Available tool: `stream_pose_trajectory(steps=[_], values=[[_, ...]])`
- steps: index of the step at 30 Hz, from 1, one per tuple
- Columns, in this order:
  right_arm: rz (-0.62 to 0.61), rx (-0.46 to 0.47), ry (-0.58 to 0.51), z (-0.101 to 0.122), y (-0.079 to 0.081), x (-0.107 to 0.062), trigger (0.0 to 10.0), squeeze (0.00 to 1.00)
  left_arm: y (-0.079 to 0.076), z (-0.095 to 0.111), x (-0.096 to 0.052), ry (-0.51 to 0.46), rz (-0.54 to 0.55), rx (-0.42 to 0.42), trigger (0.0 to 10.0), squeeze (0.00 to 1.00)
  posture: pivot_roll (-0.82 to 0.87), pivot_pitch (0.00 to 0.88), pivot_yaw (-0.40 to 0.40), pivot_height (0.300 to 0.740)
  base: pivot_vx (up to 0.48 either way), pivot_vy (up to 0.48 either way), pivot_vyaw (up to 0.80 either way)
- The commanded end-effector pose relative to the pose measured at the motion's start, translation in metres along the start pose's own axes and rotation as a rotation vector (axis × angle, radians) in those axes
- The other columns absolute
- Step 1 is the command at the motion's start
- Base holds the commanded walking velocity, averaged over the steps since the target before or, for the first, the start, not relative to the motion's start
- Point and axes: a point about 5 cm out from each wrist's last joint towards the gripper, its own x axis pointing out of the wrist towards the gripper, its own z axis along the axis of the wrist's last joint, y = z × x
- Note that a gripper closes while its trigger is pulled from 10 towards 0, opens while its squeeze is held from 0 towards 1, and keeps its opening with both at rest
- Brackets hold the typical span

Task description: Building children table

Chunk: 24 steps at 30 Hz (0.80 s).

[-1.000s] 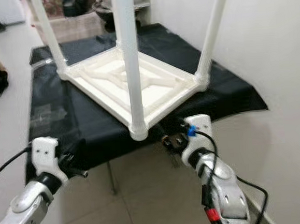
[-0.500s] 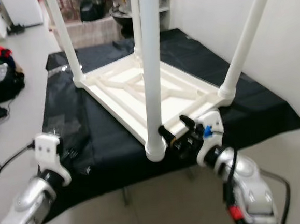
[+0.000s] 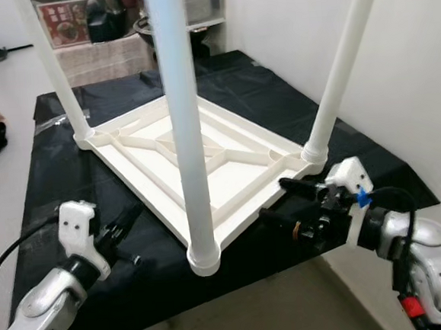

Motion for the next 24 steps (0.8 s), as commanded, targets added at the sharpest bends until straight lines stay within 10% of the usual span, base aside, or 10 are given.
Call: stream_pose_trajectory(steps=[1,7,16,17,19,20,24], values=[[0.107,0.004,-0.007,0.003,0.012,0.013,10.0,0.0,-0.006,0.001,-0.003,0.006,-0.051,0.001,10.0,0.0,-0.1,0.1,-0.001,0.74,0.0,0.0,0.0],[0.272,-0.002,-0.107,0.015,0.039,0.066,10.0,0.0,-0.026,-0.001,-0.015,0.027,-0.236,0.005,10.0,0.0,-0.08,0.114,-0.005,0.74,0.0,0.0,0.0],[0.355,-0.012,-0.138,0.022,0.042,0.088,10.0,0.0,-0.035,0.0,-0.023,0.019,-0.333,0.031,10.0,0.0,-0.07,0.121,-0.014,0.74,0.0,0.0,0.0],[0.365,-0.016,-0.137,0.024,0.04,0.088,3.0,0.0,-0.034,0.0,-0.022,0.016,-0.321,0.035,10.0,0.0,-0.06,0.122,-0.019,0.74,0.0,0.0,0.0],[0.372,-0.021,-0.135,0.026,0.038,0.088,3.0,0.0,-0.033,0.001,-0.023,0.013,-0.309,0.041,10.0,0.0,-0.06,0.122,-0.019,0.74,0.0,0.0,0.0],[0.387,-0.029,-0.124,0.027,0.035,0.084,0.0,0.0,-0.032,0.0,-0.023,0.012,-0.295,0.043,10.0,0.0,-0.06,0.125,-0.02,0.74,0.0,0.0,0.0],[0.391,-0.036,-0.115,0.031,0.03,0.079,0.0,0.0,-0.029,0.0,-0.024,0.007,-0.263,0.038,10.0,0.0,-0.07,0.127,-0.024,0.74,0.0,0.0,0.0]])
